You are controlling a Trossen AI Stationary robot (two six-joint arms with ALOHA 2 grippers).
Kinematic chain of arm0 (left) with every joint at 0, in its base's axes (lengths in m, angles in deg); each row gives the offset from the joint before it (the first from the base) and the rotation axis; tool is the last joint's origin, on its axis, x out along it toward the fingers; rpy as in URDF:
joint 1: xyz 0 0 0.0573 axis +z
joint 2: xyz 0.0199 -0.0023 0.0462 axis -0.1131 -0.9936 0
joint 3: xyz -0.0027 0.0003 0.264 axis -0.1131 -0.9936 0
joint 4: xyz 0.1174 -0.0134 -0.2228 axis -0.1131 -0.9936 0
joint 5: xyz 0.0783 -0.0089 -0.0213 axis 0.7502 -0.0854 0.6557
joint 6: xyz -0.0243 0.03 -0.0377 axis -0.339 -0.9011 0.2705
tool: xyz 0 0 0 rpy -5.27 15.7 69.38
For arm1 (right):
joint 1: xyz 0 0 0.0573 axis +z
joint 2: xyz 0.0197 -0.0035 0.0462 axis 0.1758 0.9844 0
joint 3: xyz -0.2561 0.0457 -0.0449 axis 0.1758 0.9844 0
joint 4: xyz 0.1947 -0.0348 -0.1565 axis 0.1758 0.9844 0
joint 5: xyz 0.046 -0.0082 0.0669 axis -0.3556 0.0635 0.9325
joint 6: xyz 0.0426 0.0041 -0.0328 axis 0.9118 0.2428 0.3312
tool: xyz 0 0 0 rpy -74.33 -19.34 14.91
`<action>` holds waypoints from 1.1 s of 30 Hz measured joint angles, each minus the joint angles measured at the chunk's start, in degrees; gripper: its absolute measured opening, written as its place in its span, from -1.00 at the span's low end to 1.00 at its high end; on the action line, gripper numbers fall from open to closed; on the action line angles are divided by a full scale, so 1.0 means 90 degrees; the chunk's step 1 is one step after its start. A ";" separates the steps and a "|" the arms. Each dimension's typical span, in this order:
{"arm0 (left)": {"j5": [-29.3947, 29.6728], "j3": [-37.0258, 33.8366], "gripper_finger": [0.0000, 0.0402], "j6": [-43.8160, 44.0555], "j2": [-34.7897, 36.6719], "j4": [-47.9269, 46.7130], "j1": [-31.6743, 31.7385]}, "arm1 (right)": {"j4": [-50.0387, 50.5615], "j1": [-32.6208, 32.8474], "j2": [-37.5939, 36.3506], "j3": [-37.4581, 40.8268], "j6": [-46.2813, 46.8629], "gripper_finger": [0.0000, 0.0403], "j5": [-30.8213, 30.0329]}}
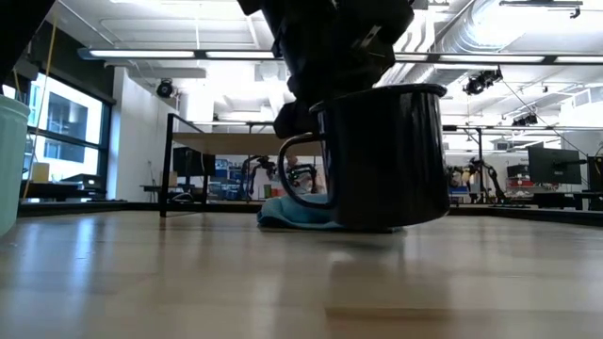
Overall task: Stack small to large cups/mugs on shelf
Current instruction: Put the dark blue mug on the shelf
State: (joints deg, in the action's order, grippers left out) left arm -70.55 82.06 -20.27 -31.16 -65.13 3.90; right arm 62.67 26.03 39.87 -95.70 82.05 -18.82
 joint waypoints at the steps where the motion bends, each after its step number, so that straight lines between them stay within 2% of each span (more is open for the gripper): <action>1: -0.0043 0.0000 -0.63 -0.0009 0.0000 0.0016 0.0000 | 0.0004 0.0000 0.0000 0.0000 0.0000 -0.36 0.0001; 10: -0.0045 0.0007 -0.16 -0.0011 -0.0002 0.0047 -0.0002 | 0.0036 0.0000 0.0000 0.0000 0.0057 -0.36 0.0003; 15: 0.0058 0.0007 0.05 -0.0009 -0.0002 -0.0036 0.0000 | 0.0338 0.0000 -0.0001 -0.0002 0.0747 -0.36 0.0008; 22: 0.0054 0.0007 0.11 -0.0104 -0.0002 -0.0085 -0.0005 | 0.1299 0.0149 0.0281 -0.0002 0.2057 -0.36 0.0030; 33: -0.0096 0.0009 0.09 -0.0893 0.0251 -0.0203 -0.0005 | 0.1345 0.0659 0.1218 -0.0002 0.2196 -0.36 -0.0131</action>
State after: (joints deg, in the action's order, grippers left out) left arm -71.42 82.14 -28.31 -28.91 -66.96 3.86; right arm 74.78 31.95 50.84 -95.72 101.81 -20.00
